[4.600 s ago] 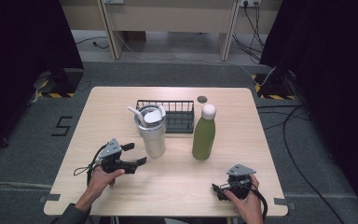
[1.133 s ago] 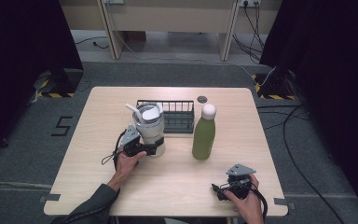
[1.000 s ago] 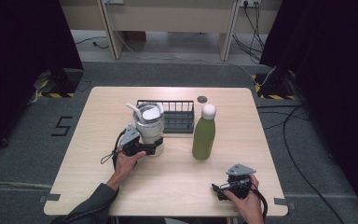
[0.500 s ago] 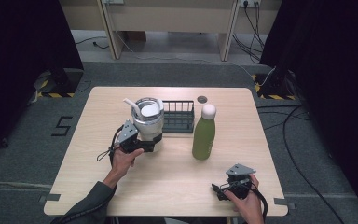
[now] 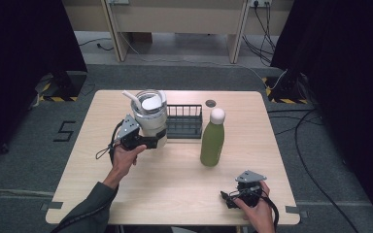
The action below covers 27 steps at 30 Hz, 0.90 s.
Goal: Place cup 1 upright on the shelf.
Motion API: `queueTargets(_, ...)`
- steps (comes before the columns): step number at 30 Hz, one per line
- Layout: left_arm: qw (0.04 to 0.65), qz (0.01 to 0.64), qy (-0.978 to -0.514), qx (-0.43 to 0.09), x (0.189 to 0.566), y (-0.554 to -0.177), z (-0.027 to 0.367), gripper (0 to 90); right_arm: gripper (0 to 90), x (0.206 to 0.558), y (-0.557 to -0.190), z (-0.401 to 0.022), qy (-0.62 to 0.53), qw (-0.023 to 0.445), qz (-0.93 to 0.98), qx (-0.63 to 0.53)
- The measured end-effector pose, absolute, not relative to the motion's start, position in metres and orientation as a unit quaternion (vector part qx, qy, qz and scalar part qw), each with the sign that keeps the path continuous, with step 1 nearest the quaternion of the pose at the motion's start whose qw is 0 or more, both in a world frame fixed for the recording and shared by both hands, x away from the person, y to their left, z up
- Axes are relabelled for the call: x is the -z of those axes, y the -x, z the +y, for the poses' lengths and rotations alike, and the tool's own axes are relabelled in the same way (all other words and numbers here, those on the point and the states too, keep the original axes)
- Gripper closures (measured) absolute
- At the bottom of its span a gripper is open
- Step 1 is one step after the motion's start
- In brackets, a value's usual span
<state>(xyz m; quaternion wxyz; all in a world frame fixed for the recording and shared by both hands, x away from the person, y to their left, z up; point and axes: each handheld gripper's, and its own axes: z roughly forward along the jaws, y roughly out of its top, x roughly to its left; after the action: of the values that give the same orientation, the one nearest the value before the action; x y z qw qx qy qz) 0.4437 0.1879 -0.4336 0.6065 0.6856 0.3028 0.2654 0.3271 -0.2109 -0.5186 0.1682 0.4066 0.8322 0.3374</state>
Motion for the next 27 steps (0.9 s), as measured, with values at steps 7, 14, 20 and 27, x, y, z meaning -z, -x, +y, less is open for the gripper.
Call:
queueTargets(7,0.606,0.297,-0.685,-0.274,0.420,-0.449,0.187,9.9,0.2,0.519,-0.327,-0.211,-0.407,0.168,0.832,-0.337)
queueTargets(14,0.610,0.296,-0.681,-0.277,0.412,-0.452,0.186,9.9,0.2,0.518,-0.327,-0.211,-0.406,0.168,0.833,-0.336)
queueTargets(20,0.614,0.301,-0.675,-0.277,0.406,-0.459,0.186,9.9,0.2,0.518,-0.327,-0.211,-0.406,0.167,0.833,-0.336)
queueTargets(27,0.615,0.308,-0.670,-0.280,0.401,-0.467,0.186,9.9,0.2,0.518,-0.327,-0.211,-0.406,0.167,0.834,-0.335)
